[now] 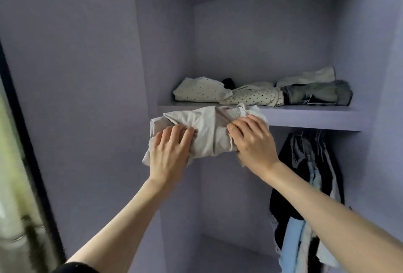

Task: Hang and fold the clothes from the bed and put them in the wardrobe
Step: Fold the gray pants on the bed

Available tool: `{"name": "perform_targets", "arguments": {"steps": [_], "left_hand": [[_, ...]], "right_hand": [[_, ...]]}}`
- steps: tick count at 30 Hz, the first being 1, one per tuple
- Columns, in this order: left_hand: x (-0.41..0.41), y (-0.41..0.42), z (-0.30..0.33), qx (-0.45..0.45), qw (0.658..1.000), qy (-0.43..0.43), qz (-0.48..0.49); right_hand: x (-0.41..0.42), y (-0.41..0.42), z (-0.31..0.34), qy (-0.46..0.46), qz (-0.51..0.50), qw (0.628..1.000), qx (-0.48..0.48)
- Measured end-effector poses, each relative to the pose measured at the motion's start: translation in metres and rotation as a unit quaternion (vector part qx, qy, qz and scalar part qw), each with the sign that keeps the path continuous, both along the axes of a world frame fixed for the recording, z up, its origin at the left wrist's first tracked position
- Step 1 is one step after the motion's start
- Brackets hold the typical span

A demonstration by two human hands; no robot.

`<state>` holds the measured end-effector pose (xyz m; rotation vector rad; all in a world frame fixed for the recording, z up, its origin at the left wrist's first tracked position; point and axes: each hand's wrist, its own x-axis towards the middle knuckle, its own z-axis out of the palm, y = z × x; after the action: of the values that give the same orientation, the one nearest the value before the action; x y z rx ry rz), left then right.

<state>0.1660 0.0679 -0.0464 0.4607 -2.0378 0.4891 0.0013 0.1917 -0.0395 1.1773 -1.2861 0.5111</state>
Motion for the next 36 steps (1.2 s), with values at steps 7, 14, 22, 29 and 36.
{"name": "perform_targets", "arguments": {"steps": [7, 14, 22, 29, 36], "left_hand": [[-0.113, -0.024, 0.068, -0.081, 0.994, 0.047, -0.061], [-0.241, -0.046, 0.13, -0.106, 0.991, 0.046, -0.064], [-0.4, -0.046, 0.209, -0.193, 0.967, 0.149, -0.072], [-0.512, -0.059, 0.233, -0.248, 0.948, 0.175, -0.101], [-0.576, -0.079, 0.142, 0.024, 0.903, -0.379, -0.203]], "right_hand": [[-0.09, 0.007, 0.065, 0.043, -0.107, 0.993, -0.024], [-0.199, 0.004, 0.137, 0.118, -0.183, 0.974, -0.06], [-0.32, 0.019, 0.213, 0.163, -0.279, 0.941, -0.102], [-0.412, 0.013, 0.225, 0.163, -0.387, 0.899, -0.122], [-0.476, 0.025, 0.134, -0.314, -0.433, 0.761, 0.366]]}}
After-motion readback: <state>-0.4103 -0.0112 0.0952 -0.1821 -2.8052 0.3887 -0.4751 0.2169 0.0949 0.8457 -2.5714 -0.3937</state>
